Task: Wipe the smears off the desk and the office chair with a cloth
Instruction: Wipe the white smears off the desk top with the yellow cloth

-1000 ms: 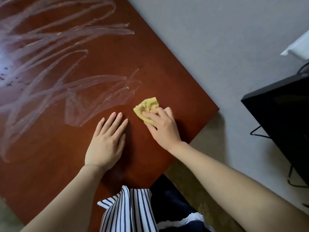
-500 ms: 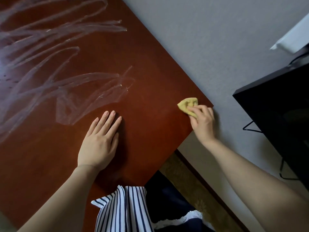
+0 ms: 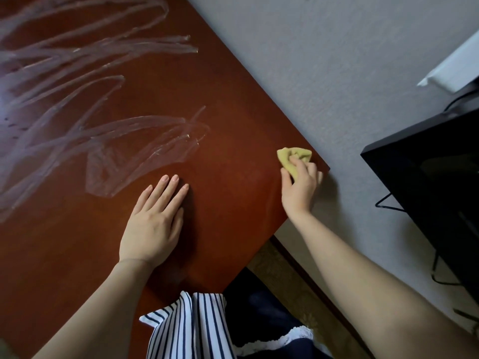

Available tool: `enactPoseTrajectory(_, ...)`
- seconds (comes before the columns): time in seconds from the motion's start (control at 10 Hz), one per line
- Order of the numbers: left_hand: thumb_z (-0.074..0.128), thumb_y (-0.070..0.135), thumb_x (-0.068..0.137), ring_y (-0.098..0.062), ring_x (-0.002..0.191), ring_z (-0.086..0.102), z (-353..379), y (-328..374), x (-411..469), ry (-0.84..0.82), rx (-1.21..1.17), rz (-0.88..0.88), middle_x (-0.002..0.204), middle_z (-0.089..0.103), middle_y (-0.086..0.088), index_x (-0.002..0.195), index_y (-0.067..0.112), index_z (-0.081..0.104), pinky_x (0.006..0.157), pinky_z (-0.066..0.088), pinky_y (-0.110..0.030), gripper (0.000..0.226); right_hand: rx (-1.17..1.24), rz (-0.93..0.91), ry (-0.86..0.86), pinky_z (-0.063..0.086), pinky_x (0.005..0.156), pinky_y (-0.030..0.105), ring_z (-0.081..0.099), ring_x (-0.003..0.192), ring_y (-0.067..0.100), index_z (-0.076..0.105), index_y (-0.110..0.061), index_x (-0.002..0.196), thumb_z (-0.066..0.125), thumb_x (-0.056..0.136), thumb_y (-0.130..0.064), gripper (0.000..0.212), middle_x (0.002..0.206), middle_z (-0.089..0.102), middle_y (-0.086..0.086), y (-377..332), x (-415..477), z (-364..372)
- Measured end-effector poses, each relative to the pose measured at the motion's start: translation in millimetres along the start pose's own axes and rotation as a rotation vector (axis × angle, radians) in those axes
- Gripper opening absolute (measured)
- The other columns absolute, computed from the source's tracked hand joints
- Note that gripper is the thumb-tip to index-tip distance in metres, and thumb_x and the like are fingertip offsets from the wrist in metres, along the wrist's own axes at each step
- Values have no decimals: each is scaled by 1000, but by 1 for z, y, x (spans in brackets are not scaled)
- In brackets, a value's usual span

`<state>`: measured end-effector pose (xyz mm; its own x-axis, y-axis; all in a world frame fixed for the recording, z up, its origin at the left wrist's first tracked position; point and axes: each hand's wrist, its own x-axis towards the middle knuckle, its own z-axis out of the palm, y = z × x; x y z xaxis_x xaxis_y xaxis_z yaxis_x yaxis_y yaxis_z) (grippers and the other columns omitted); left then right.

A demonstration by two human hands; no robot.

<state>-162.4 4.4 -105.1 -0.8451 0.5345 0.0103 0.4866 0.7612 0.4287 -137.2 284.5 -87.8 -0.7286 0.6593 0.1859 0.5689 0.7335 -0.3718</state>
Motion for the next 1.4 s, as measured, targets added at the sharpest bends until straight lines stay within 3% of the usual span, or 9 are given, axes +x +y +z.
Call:
enactPoseTrajectory(0.3,27,30,96,-26,140,30,-1,1,0,-8,11,4,147,41,-10,139,10,47,116,19,-41,52,111,-501,-111,45,69,33,52,81,22,75,-17,96,84,69,-20,29,85,64,-2,-22,-83,0)
enactPoseTrajectory(0.5,29,28,96,-28,138,33,-3,0,-1,-6,16,12,145,43,-11,138,10,49,115,17,-39,50,19,-729,-76,48,60,35,58,73,26,75,-14,96,83,68,-13,29,82,66,3,-23,-48,4)
enactPoseTrajectory(0.6,30,27,95,-28,137,33,-3,0,0,-11,18,11,144,44,-11,137,10,50,114,18,-39,49,-19,-630,-79,49,61,36,57,76,27,74,-13,98,81,72,-15,27,86,66,5,-38,-13,11)
enactPoseTrajectory(0.8,32,26,95,-29,137,35,-3,-2,1,-12,1,2,144,45,-9,137,11,51,113,21,-40,48,-57,-294,-75,40,85,35,49,106,24,66,-19,114,65,88,-27,27,113,61,3,-78,63,43)
enactPoseTrajectory(0.9,34,25,94,-29,136,36,-3,-2,1,4,-3,13,143,46,-10,135,11,53,112,22,-40,47,36,-123,-44,40,91,30,47,113,20,63,-19,120,60,92,-25,29,121,58,1,-97,87,57)
enactPoseTrajectory(1.0,35,24,94,-29,135,37,-3,-2,3,19,-7,13,142,47,-10,134,11,54,112,23,-40,47,62,-72,-47,35,93,24,45,117,20,57,-18,128,53,96,-21,32,132,54,0,-116,90,70)
enactPoseTrajectory(1.1,35,24,93,-29,135,38,-3,-2,4,23,-3,17,142,47,-10,134,11,55,112,22,-40,47,112,-227,-100,38,89,25,48,111,22,59,-15,128,52,97,-17,32,129,58,1,-128,76,72)
enactPoseTrajectory(1.2,35,24,93,-29,135,38,-2,-3,3,19,0,18,142,48,-10,133,10,55,112,22,-40,47,165,-507,-207,41,89,30,51,105,26,63,-13,123,56,94,-14,30,120,63,5,-131,49,66)
enactPoseTrajectory(1.4,32,25,95,-29,135,38,-4,-1,2,1,6,10,142,47,-10,135,11,53,112,23,-40,48,232,-788,-334,51,84,42,58,93,32,70,-8,112,68,82,-3,31,105,68,10,-114,0,43)
